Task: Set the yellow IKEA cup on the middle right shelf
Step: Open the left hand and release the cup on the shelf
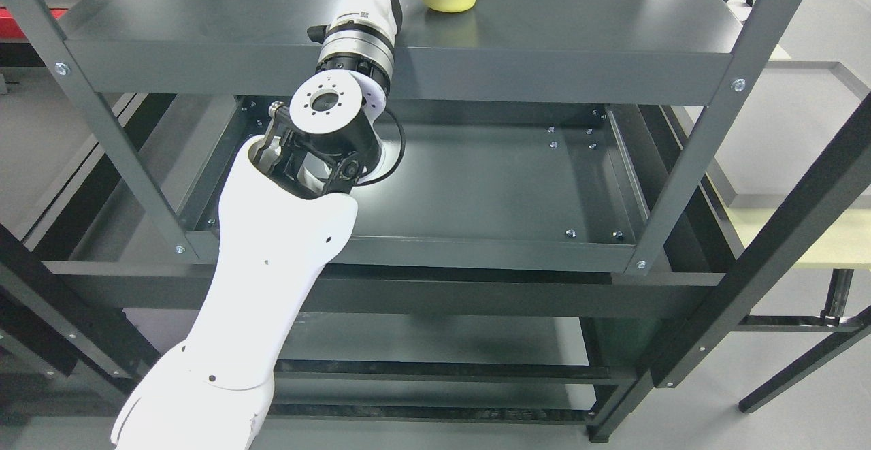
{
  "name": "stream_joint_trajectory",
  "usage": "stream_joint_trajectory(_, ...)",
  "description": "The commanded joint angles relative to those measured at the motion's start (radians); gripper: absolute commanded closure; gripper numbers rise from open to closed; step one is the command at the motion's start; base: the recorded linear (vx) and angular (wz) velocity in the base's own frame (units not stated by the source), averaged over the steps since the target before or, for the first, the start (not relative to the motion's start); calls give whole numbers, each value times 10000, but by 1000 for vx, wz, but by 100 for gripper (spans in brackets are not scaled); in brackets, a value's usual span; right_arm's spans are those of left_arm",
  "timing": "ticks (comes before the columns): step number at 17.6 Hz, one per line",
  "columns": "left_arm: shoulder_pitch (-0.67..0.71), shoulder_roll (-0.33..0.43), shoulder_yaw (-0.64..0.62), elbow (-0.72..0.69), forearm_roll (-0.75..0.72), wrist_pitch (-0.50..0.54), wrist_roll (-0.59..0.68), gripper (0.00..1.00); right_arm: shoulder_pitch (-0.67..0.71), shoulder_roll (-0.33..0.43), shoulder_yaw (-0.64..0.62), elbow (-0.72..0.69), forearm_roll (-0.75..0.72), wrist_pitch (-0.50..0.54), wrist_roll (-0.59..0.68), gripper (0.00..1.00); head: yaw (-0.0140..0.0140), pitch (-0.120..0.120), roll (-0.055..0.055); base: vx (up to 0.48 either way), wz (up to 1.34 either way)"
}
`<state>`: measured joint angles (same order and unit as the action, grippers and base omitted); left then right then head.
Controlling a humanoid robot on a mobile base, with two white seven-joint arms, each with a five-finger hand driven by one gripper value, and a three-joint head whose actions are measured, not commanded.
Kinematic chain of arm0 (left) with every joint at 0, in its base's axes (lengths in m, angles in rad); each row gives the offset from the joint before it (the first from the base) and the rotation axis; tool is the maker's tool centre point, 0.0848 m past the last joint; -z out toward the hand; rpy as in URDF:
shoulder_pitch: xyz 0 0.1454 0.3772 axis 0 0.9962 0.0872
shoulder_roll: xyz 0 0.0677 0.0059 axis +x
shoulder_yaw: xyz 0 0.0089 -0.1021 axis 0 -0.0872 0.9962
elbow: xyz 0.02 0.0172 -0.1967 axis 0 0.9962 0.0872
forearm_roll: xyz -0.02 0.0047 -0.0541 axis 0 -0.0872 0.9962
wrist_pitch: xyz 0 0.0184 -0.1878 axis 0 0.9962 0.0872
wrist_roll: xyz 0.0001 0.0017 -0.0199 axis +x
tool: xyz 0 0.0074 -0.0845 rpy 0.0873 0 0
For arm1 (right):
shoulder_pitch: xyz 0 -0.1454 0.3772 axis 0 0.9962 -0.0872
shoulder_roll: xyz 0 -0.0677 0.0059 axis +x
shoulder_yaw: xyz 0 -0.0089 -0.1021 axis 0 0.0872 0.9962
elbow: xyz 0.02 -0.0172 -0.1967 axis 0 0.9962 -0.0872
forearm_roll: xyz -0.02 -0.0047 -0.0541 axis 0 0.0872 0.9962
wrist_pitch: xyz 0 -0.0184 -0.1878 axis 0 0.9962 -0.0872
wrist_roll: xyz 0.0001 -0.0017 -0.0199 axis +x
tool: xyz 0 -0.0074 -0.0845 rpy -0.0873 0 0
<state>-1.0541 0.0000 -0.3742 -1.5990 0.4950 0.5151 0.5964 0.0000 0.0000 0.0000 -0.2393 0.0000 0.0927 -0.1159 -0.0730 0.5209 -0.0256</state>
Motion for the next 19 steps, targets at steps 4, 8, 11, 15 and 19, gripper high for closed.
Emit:
stream_joint_trajectory(4, 477, 175, 76, -531, -57, -1467, -28, 1, 138, -175, 169, 0, -246, 8, -7, 1, 0, 0, 0, 0, 0)
stream_joint_trajectory(8, 799, 175, 244, -638, -57, -2279, -257, 1, 138, -175, 169, 0, -246, 8, -7, 1, 0, 0, 0, 0, 0)
stream_joint_trajectory(11, 1121, 175, 214, -745, -57, -3673, -899, 1, 138, -175, 169, 0, -246, 8, -7, 1, 0, 0, 0, 0, 0)
stream_joint_trajectory(15, 1872, 175, 229, -715, -87, -5711, -3089, 1, 138, -175, 169, 0, -246, 8, -7, 1, 0, 0, 0, -3, 0)
stream_joint_trajectory(19, 2578, 175, 550, -654, -1266, -7922, -5087, 1, 138, -175, 169, 0, -246, 8, -7, 1, 0, 0, 0, -18, 19)
